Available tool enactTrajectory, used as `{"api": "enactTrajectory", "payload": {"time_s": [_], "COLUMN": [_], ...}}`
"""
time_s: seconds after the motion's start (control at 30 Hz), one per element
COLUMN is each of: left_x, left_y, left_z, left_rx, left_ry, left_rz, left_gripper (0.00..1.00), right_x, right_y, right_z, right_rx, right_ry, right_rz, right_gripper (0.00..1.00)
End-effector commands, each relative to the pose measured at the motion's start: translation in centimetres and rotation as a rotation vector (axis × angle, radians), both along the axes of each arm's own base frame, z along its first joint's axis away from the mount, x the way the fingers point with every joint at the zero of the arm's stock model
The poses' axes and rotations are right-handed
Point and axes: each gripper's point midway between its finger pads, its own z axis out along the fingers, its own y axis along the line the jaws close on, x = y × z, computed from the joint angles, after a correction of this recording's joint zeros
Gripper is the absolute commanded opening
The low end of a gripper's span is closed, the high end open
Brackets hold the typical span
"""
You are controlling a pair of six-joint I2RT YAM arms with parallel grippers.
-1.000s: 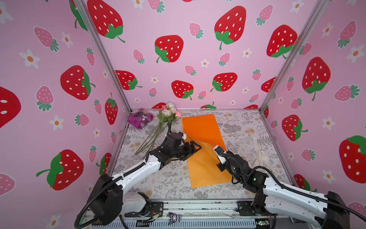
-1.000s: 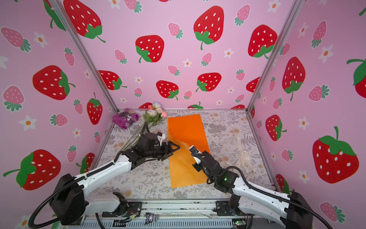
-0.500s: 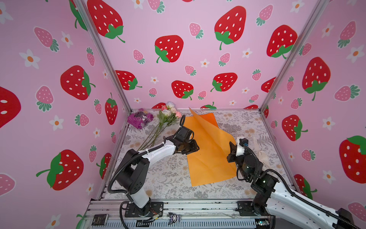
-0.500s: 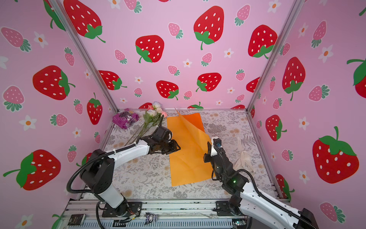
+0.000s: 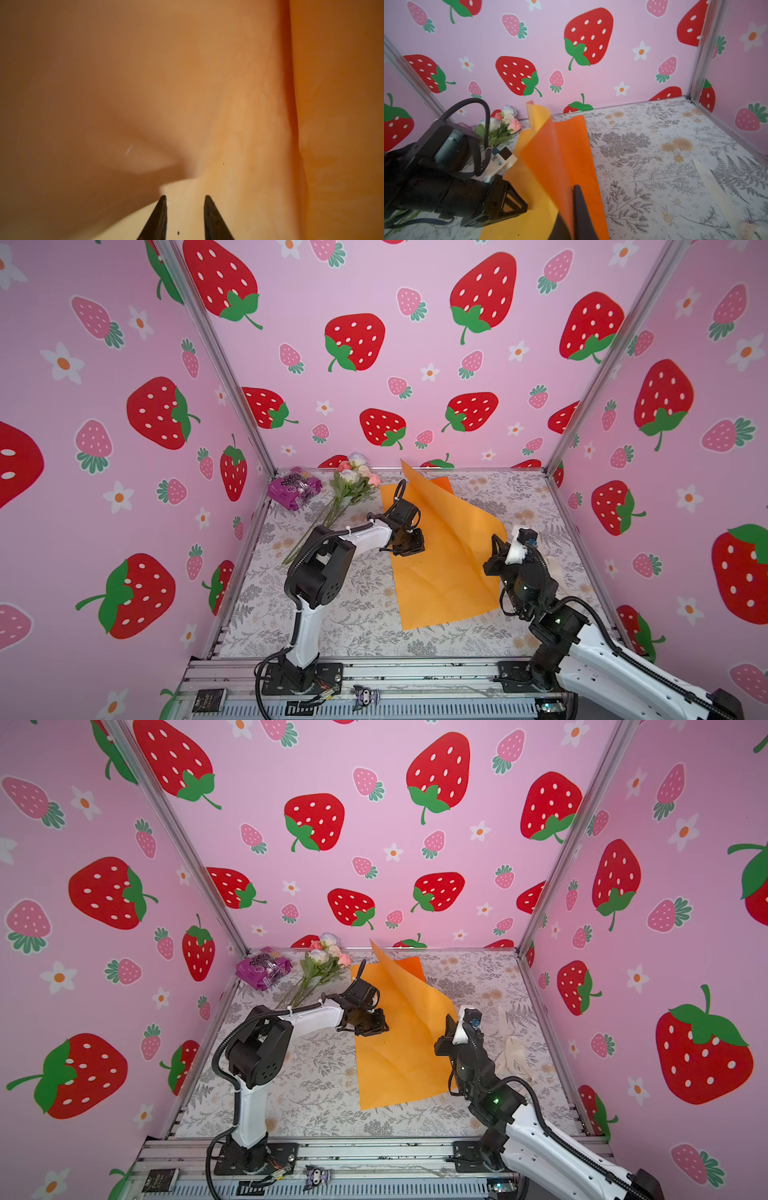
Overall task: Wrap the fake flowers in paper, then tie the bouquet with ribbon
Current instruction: 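Fold the lifted corner over toward the far side while the left gripper holds the sheet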
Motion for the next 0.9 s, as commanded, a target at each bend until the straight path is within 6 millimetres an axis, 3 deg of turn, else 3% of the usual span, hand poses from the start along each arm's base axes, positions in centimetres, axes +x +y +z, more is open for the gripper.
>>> {"api": "enactTrajectory", "payload": {"time_s": [0.0,0.23,0.33,0.53,0.67,0.87], "left_x": [-1.4,-4.6,-5.8,-9.7,-12.8,-15.4], "left_y": [1.8,3.9,4.3,4.6,3.9,3.2], "left_z": [-2.0,-2.5,-2.3,-3.7,-4.7,-5.1], "left_rx": [0.055,0.043,0.030,0.039,0.017,0.009], "left_ry": [0.045,0.076,0.076,0.139,0.177,0.190], "left_rz": [0.030,0.094,0.105,0.107,0.101,0.120], "left_gripper": [0.29,0.26,0.26,0.25,0.25,0.26], "right_x": [1.2,4.1,5.3,7.4,9.6,13.6], "right_y": [-1.9,-8.6,-11.7,-16.8,-17.4,-16.6], "right_z": [-0.4,-2.3,-3.9,-6.9,-8.9,-11.2], "right_rx": [0.066,0.120,0.160,0.172,0.172,0.119], "right_ry": [0.055,0.134,0.193,0.258,0.312,0.379], "right_rz": [-0.043,-0.199,-0.260,-0.371,-0.305,-0.195], "right_gripper": [0.00,0.00,0.00,0.00,0.00,0.00]}}
